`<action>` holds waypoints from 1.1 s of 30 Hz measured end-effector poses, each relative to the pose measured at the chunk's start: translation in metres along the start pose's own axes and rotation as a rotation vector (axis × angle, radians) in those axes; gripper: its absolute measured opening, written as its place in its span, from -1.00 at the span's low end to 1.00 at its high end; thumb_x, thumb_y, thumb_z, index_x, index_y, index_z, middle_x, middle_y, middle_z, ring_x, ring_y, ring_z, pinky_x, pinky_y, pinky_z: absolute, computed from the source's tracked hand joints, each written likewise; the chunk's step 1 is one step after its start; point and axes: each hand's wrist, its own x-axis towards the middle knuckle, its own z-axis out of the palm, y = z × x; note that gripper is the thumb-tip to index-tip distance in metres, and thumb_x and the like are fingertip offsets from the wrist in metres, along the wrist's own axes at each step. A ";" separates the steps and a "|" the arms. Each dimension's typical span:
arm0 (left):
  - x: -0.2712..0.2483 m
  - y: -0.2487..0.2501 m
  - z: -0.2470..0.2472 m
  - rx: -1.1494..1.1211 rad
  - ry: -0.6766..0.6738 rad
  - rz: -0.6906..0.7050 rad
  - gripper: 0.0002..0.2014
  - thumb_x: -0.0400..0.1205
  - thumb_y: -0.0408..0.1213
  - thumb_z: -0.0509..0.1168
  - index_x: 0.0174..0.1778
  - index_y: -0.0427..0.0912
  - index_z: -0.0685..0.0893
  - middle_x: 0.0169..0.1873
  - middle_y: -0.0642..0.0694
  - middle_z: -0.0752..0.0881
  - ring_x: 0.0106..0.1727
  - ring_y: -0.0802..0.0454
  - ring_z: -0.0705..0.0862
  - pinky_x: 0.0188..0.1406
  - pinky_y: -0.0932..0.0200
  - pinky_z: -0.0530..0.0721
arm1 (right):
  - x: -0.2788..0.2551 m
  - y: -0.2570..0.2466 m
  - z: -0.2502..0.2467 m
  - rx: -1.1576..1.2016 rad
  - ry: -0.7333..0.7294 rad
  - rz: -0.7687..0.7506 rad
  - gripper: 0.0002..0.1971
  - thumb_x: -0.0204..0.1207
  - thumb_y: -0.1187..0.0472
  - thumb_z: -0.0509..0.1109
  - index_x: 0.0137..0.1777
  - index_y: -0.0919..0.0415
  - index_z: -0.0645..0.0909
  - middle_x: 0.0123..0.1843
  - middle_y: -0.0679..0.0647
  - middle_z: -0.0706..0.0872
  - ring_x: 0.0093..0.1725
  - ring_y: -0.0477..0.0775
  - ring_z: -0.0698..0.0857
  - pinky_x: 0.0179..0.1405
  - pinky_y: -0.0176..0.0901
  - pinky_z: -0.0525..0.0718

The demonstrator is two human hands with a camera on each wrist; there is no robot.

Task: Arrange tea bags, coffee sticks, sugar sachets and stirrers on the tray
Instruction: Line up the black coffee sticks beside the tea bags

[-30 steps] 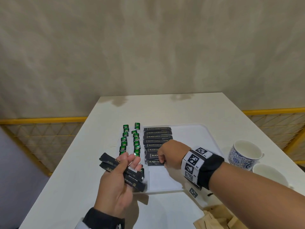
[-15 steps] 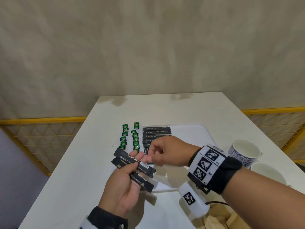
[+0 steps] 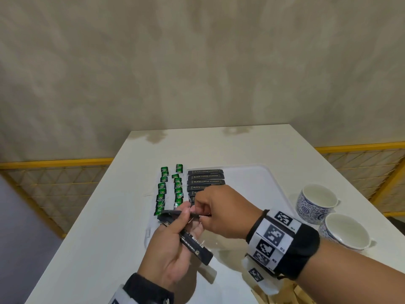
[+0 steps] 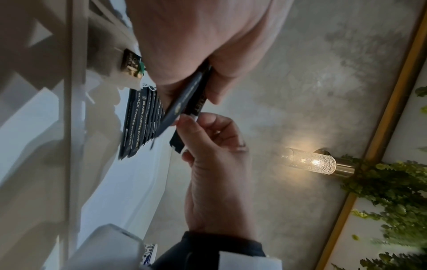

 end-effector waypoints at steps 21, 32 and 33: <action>-0.003 0.016 -0.011 0.073 0.176 0.084 -0.75 0.70 -0.53 0.13 0.29 -0.39 0.52 0.09 -0.43 0.68 0.04 -0.26 0.71 0.20 -0.12 0.60 | -0.006 0.042 0.011 -0.298 -0.297 0.332 -0.84 0.37 0.18 0.41 -0.08 0.18 0.71 -0.09 0.07 0.76 -0.11 0.12 0.74 -0.18 -0.10 0.74; -0.003 0.019 -0.011 0.053 0.183 0.092 -0.76 0.71 -0.53 0.11 0.27 -0.39 0.55 0.02 -0.42 0.69 0.04 -0.27 0.72 0.16 -0.13 0.63 | 0.020 0.045 0.033 -0.433 -0.370 0.229 -0.82 0.52 0.26 0.36 0.05 0.14 0.74 0.05 0.09 0.75 0.00 0.16 0.74 0.01 -0.02 0.75; -0.004 0.019 -0.012 0.051 0.185 0.089 -0.76 0.72 -0.52 0.11 0.27 -0.39 0.55 0.01 -0.41 0.69 0.03 -0.27 0.73 0.12 -0.13 0.63 | 0.021 0.045 0.032 -0.434 -0.369 0.230 -0.82 0.52 0.27 0.36 0.06 0.14 0.73 0.05 0.09 0.75 0.01 0.17 0.73 0.02 -0.02 0.75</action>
